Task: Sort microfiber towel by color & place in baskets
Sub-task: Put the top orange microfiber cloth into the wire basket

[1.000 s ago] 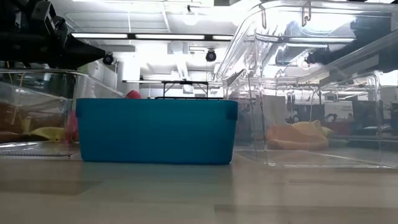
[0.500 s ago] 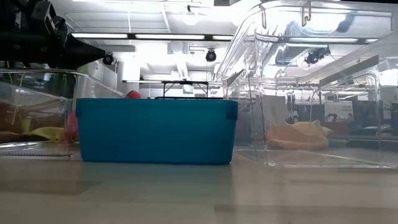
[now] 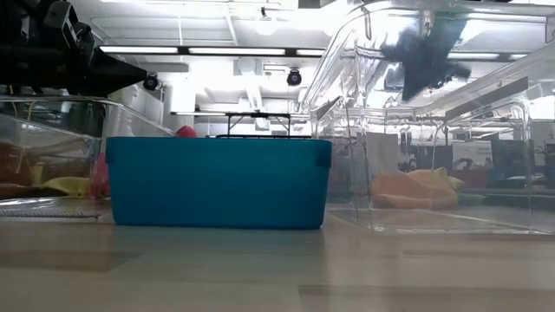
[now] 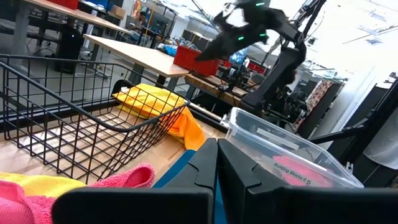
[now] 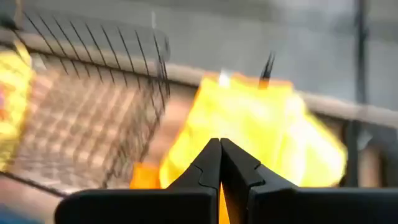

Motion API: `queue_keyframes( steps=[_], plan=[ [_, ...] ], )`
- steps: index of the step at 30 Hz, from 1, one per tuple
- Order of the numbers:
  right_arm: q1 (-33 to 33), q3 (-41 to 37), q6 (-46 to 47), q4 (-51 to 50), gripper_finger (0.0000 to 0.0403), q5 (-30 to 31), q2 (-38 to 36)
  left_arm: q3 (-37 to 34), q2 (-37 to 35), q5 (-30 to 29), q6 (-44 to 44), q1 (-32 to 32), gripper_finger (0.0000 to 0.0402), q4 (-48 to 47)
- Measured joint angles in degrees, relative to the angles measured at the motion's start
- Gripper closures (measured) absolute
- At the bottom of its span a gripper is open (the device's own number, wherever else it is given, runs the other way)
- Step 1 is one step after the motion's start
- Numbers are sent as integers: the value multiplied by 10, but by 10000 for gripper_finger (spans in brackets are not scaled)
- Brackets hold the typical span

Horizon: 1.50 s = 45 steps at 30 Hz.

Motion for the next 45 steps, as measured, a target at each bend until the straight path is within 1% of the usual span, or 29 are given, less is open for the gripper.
queue_keyframes(
  steps=[4,6,7,9,11,16,21,24,27,31,34,37,39,40,42,43,45],
  plan=[
    [-80,-33,-20,45,402,-165,48,0,0,0,0,0,401,0],
    [-105,-45,-25,68,400,-213,60,0,0,0,0,0,401,0],
    [-116,-49,-26,71,396,-222,64,0,0,0,0,0,401,0],
    [-130,-61,-20,65,382,-235,66,0,0,0,0,0,401,0],
    [-141,-74,-9,58,356,-249,60,0,0,0,0,0,401,0],
    [-140,-114,16,32,264,-257,31,0,0,0,0,0,401,0],
    [-136,-174,16,33,174,-234,-14,0,0,0,0,0,401,0],
    [-136,-226,19,40,140,-226,-44,0,0,0,0,0,401,0],
    [-136,-286,48,89,124,-235,-68,0,0,0,0,0,401,0],
    [-136,-357,90,224,121,-250,-74,0,0,0,0,0,401,0],
    [-136,-389,118,318,121,-261,-67,0,0,0,0,0,401,0],
    [-136,-394,107,338,123,-262,-56,0,0,0,0,0,401,0],
    [-136,-390,104,337,137,-282,-56,0,0,0,0,0,401,0],
    [-135,-385,98,336,151,-298,-58,0,0,0,0,0,401,0],
    [-125,-368,91,335,199,-319,-72,0,0,0,0,0,401,0],
    [-117,-358,89,333,231,-318,-80,0,0,0,0,0,401,0],
    [-102,-335,77,328,313,-302,-100,0,0,0,0,0,401,0]
  ],
)
